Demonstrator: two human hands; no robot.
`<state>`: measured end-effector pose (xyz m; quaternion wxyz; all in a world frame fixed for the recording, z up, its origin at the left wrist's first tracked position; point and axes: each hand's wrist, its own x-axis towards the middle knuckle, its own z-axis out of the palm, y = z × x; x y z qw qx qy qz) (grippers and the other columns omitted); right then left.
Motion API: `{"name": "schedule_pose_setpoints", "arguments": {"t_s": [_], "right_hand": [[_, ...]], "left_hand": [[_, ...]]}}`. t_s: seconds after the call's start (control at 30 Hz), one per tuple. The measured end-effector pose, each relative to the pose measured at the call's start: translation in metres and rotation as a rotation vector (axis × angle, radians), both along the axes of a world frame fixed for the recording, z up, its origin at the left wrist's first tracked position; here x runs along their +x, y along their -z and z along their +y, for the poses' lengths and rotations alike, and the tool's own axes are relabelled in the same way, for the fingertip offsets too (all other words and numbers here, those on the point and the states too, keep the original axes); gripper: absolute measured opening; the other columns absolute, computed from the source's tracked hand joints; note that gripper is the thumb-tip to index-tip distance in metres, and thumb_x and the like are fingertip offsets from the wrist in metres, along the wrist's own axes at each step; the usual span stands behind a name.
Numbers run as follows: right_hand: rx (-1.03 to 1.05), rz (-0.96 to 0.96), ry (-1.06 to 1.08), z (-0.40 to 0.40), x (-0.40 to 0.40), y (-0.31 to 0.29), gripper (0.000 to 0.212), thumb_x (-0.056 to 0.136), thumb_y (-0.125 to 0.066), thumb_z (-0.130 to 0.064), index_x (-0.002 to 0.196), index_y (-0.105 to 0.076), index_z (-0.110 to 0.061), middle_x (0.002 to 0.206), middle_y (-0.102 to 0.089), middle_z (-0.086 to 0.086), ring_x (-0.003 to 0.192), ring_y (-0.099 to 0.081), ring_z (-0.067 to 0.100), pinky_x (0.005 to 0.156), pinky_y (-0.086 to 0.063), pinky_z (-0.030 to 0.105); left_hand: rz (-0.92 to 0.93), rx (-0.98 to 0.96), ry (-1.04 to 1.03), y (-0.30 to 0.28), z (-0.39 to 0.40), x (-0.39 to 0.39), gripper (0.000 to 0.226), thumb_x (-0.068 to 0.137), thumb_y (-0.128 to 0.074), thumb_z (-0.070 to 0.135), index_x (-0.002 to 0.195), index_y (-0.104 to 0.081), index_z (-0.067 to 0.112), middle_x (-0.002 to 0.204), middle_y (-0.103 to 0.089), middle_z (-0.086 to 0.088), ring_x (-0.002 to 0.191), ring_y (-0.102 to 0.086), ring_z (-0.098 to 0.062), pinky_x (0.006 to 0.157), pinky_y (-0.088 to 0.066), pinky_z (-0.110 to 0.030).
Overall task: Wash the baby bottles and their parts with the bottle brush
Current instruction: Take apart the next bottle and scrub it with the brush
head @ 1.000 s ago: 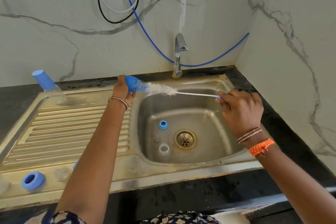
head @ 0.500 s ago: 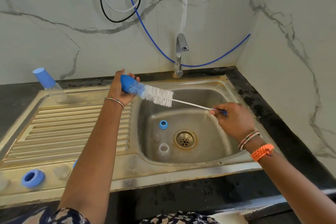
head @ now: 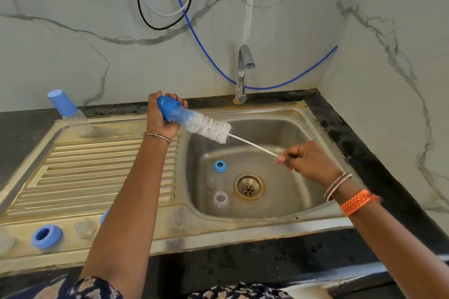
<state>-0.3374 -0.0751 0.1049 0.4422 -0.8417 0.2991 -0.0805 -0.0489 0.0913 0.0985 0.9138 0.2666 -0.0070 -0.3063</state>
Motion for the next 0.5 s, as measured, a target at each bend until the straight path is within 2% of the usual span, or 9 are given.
{"name": "schedule_pose_setpoints", "arguments": {"t_s": [0.1,0.13,0.2,0.23,0.27,0.37,0.4,0.5], "right_hand": [[0.781,0.193,-0.115,-0.001,-0.006,-0.009,0.038,0.097,-0.035,-0.018,0.066,-0.056,-0.008,0.039,-0.033,-0.003,0.031,-0.022,0.005,0.034,-0.017,0.015],[0.912,0.221,-0.149,0.000,-0.008,-0.009,0.037,0.094,-0.034,-0.018,0.064,-0.053,-0.009,0.039,-0.030,-0.003,0.030,-0.020,0.004,0.032,-0.015,0.014],[0.943,0.202,-0.159,0.001,-0.009,-0.005,0.033,0.093,-0.037,-0.021,0.069,-0.055,-0.007,0.040,-0.032,-0.003,0.030,-0.021,0.003,0.031,-0.017,0.014],[0.843,0.169,-0.131,0.001,-0.008,-0.001,0.033,0.097,-0.038,-0.022,0.077,-0.057,-0.005,0.042,-0.036,-0.002,0.031,-0.024,0.003,0.031,-0.021,0.015],[0.637,0.132,-0.093,0.001,-0.006,0.003,0.031,0.099,-0.041,-0.024,0.084,-0.059,-0.004,0.045,-0.042,-0.001,0.033,-0.030,0.004,0.034,-0.027,0.018],[-0.261,0.032,0.062,0.002,-0.003,0.007,0.017,0.092,-0.058,-0.029,0.092,-0.057,-0.012,0.063,-0.058,-0.003,0.055,-0.053,0.011,0.057,-0.047,0.031],[-0.443,-0.005,0.093,0.003,-0.004,0.006,0.017,0.090,-0.061,-0.029,0.095,-0.054,-0.014,0.067,-0.058,-0.002,0.061,-0.056,0.014,0.061,-0.048,0.033],[-0.619,-0.153,0.029,0.008,-0.005,0.003,0.024,0.082,-0.068,-0.017,0.096,-0.049,-0.012,0.076,-0.052,0.000,0.064,-0.052,0.021,0.059,-0.046,0.035]], "left_hand": [[-0.028,-0.057,0.039,-0.001,0.003,-0.004,0.019,0.081,-0.055,0.027,0.070,-0.054,0.011,0.063,-0.056,-0.002,0.060,-0.055,-0.015,0.081,-0.050,-0.032],[-0.035,-0.094,0.051,-0.002,0.004,-0.005,0.018,0.077,-0.056,0.027,0.069,-0.054,0.011,0.063,-0.056,-0.001,0.060,-0.055,-0.015,0.081,-0.050,-0.033],[-0.047,-0.091,0.079,-0.003,0.004,-0.004,0.018,0.074,-0.056,0.029,0.070,-0.054,0.012,0.066,-0.056,-0.001,0.062,-0.056,-0.016,0.082,-0.048,-0.033],[-0.054,-0.020,0.099,-0.003,0.006,-0.002,0.019,0.075,-0.056,0.031,0.072,-0.054,0.012,0.068,-0.057,-0.002,0.065,-0.057,-0.017,0.080,-0.048,-0.033],[-0.064,0.101,0.119,-0.003,0.007,0.003,0.021,0.079,-0.055,0.033,0.075,-0.054,0.012,0.071,-0.058,-0.002,0.067,-0.058,-0.018,0.078,-0.049,-0.032],[-0.064,0.499,0.169,0.003,0.013,0.011,0.021,0.089,-0.047,0.028,0.074,-0.050,0.013,0.073,-0.052,-0.003,0.066,-0.053,-0.017,0.061,-0.053,-0.027],[-0.023,0.551,0.177,0.006,0.014,0.011,0.023,0.089,-0.046,0.027,0.072,-0.049,0.013,0.070,-0.050,-0.002,0.063,-0.051,-0.016,0.059,-0.052,-0.024],[0.028,0.598,0.082,0.011,0.015,0.007,0.028,0.089,-0.045,0.026,0.064,-0.047,0.014,0.058,-0.049,0.000,0.053,-0.049,-0.015,0.051,-0.046,-0.018]]}}
